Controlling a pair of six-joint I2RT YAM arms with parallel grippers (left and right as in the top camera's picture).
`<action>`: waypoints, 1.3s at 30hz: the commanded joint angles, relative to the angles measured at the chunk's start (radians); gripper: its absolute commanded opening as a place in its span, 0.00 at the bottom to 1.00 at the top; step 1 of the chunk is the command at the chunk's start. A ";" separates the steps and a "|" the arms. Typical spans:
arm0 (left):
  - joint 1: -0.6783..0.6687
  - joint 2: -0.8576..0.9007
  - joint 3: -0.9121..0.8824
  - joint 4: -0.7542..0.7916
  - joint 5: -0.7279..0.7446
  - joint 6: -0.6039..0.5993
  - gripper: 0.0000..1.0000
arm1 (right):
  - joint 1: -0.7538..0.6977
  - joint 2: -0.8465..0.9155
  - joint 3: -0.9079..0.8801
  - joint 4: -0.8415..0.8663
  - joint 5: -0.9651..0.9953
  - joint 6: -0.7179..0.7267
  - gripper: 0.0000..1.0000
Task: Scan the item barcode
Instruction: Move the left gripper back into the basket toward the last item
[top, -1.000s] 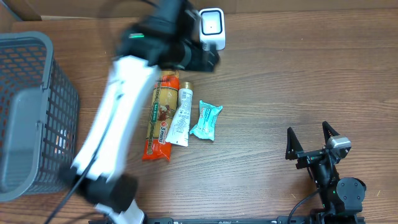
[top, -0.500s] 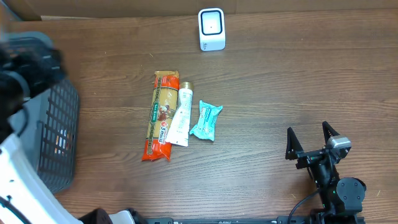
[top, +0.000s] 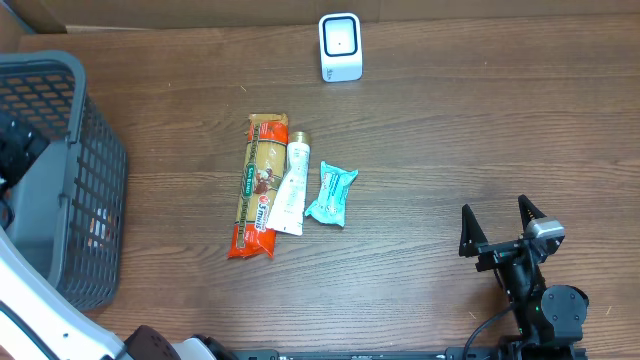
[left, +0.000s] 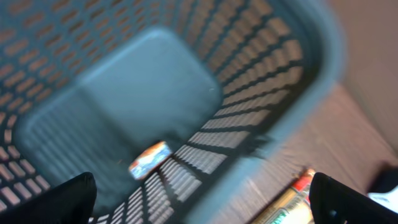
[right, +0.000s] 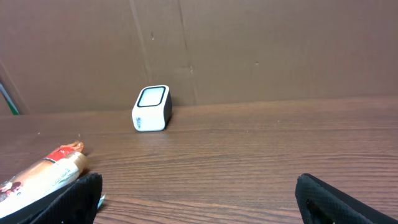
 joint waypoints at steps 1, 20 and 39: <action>0.061 0.006 -0.084 0.025 -0.010 -0.026 1.00 | 0.008 -0.012 -0.011 0.003 0.010 0.002 1.00; 0.113 0.008 -0.427 0.252 0.000 0.315 1.00 | 0.008 -0.012 -0.011 0.003 0.010 0.002 1.00; 0.114 0.014 -0.549 0.438 0.047 0.547 1.00 | 0.008 -0.012 -0.011 0.003 0.010 0.002 1.00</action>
